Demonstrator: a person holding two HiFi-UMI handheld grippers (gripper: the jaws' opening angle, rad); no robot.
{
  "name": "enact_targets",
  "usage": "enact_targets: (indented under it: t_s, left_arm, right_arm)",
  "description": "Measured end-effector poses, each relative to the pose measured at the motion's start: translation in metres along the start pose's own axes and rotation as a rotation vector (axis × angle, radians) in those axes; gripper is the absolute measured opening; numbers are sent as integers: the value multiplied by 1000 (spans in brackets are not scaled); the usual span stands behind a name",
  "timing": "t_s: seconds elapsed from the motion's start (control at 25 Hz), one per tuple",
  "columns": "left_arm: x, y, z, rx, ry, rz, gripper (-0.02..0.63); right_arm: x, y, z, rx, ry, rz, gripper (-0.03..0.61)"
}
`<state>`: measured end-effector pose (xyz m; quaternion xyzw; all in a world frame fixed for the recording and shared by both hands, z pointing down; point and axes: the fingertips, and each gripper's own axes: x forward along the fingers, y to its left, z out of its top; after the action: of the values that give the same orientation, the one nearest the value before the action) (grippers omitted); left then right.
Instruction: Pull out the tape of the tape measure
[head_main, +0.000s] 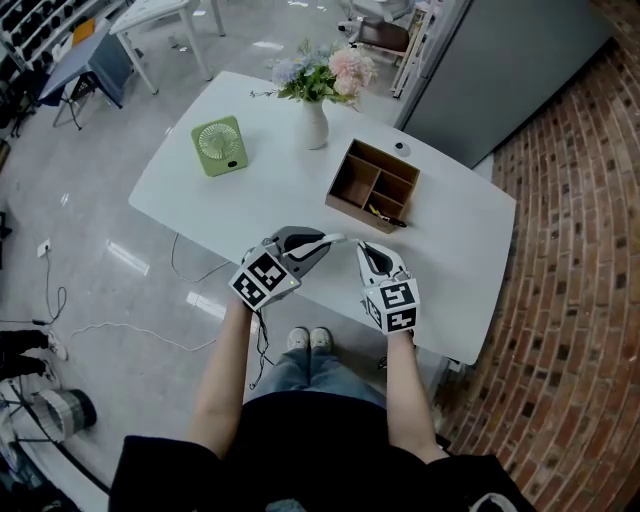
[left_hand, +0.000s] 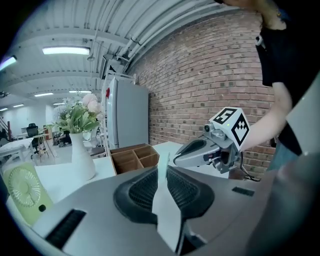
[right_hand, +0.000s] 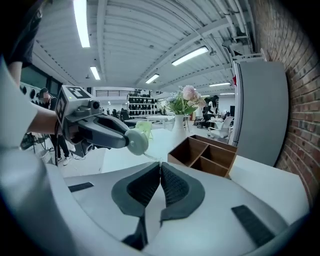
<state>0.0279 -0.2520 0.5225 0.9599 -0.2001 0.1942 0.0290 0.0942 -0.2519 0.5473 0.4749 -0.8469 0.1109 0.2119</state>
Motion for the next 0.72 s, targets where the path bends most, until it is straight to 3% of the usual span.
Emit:
enact_targets:
  t_s: [0.28,0.72]
  left_arm:
    - [-15,1,-18,3,42,20,71]
    - [-42,16,-52,-28,103,73,71]
  right_arm:
    - [-17,-16,-13,-43,27,-97,6]
    - [-53,-66,-38,-3,54,-258,6]
